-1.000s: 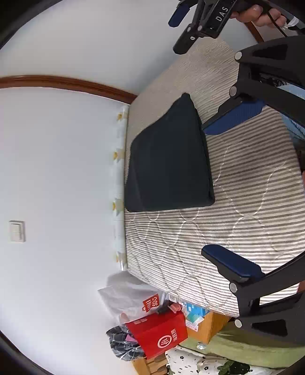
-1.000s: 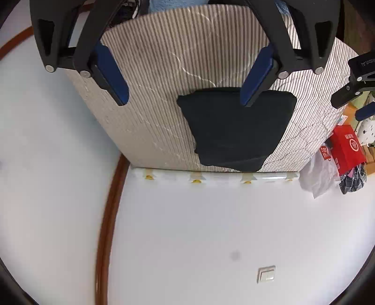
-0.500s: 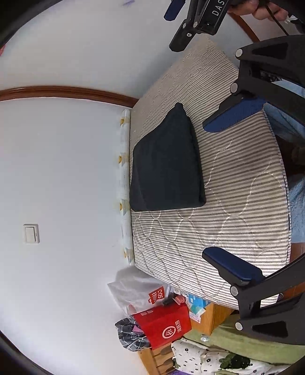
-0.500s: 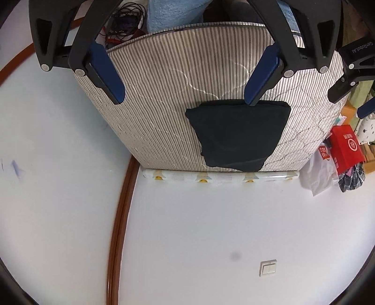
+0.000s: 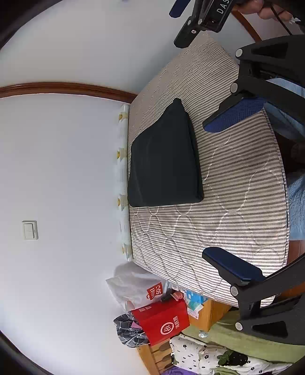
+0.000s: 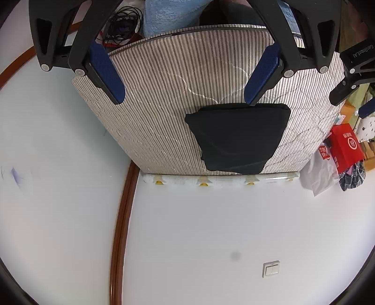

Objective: Fold small clothes

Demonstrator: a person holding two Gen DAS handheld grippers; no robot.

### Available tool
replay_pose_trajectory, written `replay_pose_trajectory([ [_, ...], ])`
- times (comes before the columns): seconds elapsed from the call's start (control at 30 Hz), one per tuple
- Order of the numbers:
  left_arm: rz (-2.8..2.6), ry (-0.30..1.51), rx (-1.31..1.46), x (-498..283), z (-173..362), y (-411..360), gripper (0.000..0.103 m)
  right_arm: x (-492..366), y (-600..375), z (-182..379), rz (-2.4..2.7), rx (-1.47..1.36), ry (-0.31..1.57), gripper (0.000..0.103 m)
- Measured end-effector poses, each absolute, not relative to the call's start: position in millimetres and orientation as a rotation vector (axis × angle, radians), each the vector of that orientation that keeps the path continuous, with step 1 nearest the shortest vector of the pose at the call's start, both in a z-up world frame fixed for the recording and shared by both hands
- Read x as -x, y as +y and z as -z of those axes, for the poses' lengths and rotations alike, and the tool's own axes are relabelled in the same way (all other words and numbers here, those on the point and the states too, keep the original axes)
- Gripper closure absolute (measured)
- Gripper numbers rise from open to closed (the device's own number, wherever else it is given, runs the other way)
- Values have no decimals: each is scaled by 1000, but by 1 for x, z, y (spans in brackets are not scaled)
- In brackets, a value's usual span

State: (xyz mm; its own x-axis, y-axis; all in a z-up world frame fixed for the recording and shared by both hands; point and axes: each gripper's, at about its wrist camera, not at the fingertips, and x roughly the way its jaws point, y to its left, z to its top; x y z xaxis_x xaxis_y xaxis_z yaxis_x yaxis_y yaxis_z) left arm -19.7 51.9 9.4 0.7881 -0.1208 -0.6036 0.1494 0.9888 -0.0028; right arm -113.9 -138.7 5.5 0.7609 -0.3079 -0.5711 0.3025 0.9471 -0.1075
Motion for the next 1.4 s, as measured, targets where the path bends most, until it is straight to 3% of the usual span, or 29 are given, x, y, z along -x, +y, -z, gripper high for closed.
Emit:
replay_pose_trajectory([
  [1.4,137,651,-52,23,-12,45,4,126,-144,-6,355,-13,603,3],
])
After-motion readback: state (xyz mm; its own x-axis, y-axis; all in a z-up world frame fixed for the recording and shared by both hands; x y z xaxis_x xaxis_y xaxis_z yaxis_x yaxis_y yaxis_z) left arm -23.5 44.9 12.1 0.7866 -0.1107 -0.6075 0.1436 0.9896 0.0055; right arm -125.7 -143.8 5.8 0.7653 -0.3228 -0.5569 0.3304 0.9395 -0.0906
